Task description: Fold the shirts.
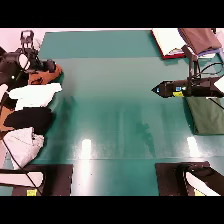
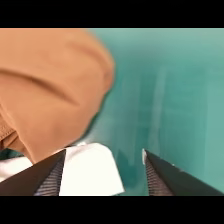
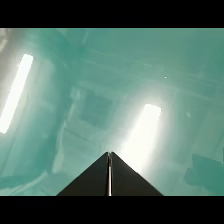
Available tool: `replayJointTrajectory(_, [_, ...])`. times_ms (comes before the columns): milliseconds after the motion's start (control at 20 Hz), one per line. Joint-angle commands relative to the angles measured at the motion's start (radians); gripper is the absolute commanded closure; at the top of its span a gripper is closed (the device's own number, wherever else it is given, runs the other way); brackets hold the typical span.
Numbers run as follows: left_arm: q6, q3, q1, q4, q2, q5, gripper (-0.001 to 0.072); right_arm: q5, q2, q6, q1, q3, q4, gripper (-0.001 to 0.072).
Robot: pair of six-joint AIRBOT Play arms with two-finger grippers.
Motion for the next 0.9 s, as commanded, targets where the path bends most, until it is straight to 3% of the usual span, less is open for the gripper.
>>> replayJointTrajectory(0, [-0.005, 0.000, 0.044, -0.013, -0.123, 0.036, 0.0128, 0.001, 0.000, 0.000, 0.001, 0.000, 0.000, 0.0691])
replayJointTrajectory(250, [-0.006, 0.000, 0.044, 0.011, -0.160, 0.140, 0.0129, 0.001, -0.001, 0.000, 0.001, 0.000, 0.000, 0.0691])
replayJointTrajectory(700, [-0.006, 0.001, 0.044, 0.153, -0.168, 0.204, 0.0130, 0.004, 0.000, 0.001, 0.001, 0.000, 0.000, 0.0691])
replayJointTrajectory(750, [-0.010, 0.001, 0.044, 0.153, -0.172, 0.225, 0.0163, 0.005, 0.000, 0.000, 0.001, 0.000, 0.000, 0.0691])
replayJointTrajectory(800, [-0.014, 0.001, 0.044, 0.152, -0.176, 0.241, 0.0270, 0.007, 0.000, 0.001, 0.001, 0.000, 0.000, 0.0691])
replayJointTrajectory(850, [-0.016, 0.001, 0.044, 0.152, -0.183, 0.249, 0.0320, 0.009, 0.000, 0.001, 0.001, 0.001, 0.000, 0.0691])
